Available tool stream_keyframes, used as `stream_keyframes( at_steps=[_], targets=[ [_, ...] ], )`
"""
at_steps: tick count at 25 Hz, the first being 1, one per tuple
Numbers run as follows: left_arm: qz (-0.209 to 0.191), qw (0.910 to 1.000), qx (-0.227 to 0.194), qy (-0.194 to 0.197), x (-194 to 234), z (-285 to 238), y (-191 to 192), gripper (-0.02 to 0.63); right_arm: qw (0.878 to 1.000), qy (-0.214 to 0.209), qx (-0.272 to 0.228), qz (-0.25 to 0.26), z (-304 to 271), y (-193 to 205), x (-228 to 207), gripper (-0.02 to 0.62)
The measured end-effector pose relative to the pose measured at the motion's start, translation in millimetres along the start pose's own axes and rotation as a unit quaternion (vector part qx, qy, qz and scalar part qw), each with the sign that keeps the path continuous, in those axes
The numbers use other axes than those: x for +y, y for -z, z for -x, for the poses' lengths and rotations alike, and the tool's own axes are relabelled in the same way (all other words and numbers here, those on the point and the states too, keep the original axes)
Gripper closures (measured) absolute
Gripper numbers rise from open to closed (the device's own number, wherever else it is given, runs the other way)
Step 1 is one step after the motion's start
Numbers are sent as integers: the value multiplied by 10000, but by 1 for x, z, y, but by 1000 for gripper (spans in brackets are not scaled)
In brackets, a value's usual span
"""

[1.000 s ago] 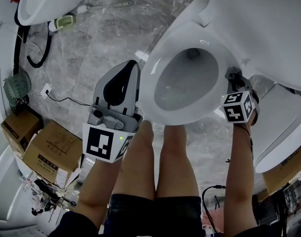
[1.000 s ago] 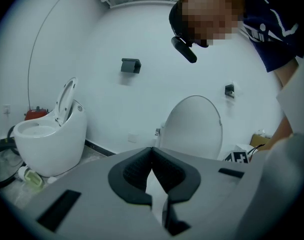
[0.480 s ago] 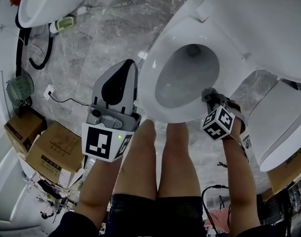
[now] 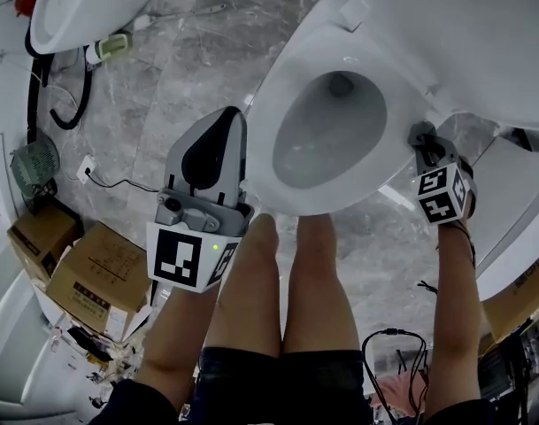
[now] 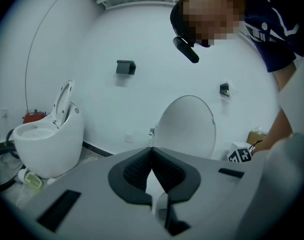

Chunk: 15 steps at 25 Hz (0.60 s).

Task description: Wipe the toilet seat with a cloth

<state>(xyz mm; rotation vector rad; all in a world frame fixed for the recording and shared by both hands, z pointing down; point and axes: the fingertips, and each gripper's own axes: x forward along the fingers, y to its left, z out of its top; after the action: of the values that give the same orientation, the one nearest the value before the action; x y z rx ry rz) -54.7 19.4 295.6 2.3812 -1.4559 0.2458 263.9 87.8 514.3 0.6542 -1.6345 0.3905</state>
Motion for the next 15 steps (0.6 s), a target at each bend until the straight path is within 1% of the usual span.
stream_keyframes(
  at_steps=[4,7,10,12,14,15],
  targets=[
    [-5,10000,6,35,-6,5,3,594,9983,-476,-4,-332,7,15,70,546],
    [-3,10000,23,24,-7,11,8,594,9945,-929,-118,-466,10,8,133,546],
    [-21,10000,11,37,-11,17,9,594,9887,-1451,-223,-286,10,-10,196,546],
    [-12,10000,8,49,-13,23,10,594,9842,-1745,-275,-133,12,-23,230,546],
    [-19,10000,10,54,-13,29,11,594,9816,-1880,-339,-11,13,-33,249,546],
    [-25,10000,10,54,-13,31,12,594,9812,-1894,-368,9,13,-35,252,546]
  ],
)
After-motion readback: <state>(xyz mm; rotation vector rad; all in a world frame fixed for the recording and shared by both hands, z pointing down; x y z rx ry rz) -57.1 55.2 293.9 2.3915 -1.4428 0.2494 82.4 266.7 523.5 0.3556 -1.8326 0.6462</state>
